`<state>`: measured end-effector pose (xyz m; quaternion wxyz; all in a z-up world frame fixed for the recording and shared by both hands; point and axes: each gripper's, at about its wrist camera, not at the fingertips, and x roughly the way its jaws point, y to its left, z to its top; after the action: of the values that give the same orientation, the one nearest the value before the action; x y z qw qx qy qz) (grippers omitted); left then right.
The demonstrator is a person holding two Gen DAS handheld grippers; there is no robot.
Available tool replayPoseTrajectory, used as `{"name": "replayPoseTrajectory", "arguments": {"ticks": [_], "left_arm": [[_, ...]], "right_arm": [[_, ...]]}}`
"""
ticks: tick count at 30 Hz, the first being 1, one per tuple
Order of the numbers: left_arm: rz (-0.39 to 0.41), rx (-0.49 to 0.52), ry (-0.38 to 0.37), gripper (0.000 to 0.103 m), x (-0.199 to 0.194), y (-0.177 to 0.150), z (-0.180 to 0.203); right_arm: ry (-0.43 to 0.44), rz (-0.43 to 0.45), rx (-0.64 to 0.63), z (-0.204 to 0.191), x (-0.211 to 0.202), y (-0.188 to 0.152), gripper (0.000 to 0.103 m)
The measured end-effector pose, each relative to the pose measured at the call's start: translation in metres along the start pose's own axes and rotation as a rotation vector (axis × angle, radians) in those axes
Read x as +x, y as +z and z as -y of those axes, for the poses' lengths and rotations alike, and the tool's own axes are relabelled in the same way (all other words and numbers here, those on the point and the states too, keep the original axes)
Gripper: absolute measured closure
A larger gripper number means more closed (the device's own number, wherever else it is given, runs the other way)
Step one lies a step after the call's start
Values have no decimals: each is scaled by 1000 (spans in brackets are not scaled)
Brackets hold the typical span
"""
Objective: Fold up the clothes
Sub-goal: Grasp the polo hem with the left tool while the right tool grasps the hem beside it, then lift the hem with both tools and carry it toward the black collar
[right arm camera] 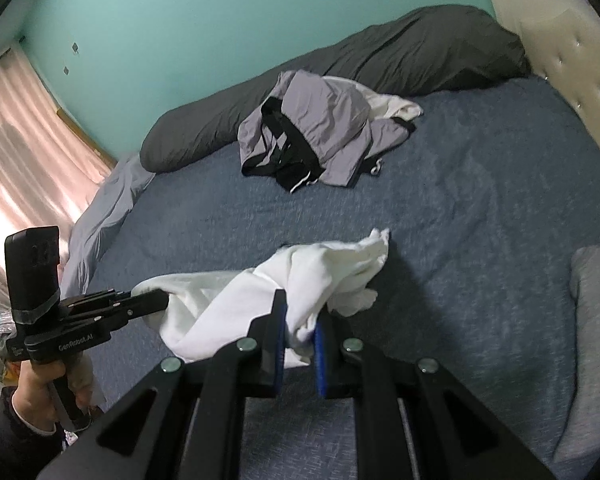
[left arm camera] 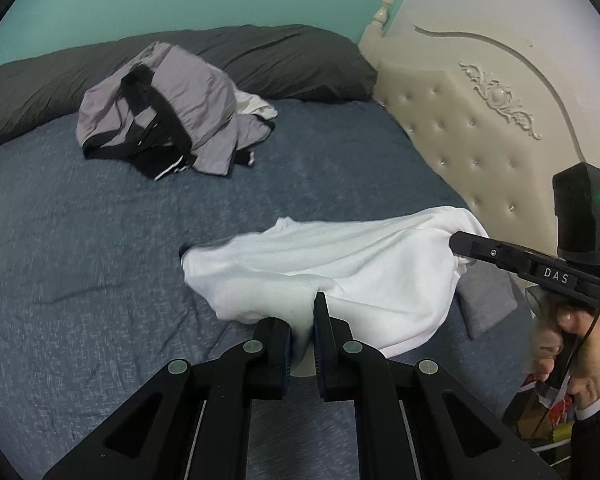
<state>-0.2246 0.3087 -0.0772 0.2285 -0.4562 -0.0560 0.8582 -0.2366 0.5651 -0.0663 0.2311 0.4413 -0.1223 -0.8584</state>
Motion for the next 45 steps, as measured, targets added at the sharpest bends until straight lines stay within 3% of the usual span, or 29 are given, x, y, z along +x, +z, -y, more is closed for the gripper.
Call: {"name": "replayPoseTrajectory", "arguments": {"ticks": [28, 45], "left_arm": [[35, 89, -79, 94, 1, 52, 128], [63, 129, -62, 94, 4, 89, 194]], "right_arm": [[-78, 99, -34, 53, -134, 48, 92], [-83, 149, -38, 93, -191, 72, 92]]}}
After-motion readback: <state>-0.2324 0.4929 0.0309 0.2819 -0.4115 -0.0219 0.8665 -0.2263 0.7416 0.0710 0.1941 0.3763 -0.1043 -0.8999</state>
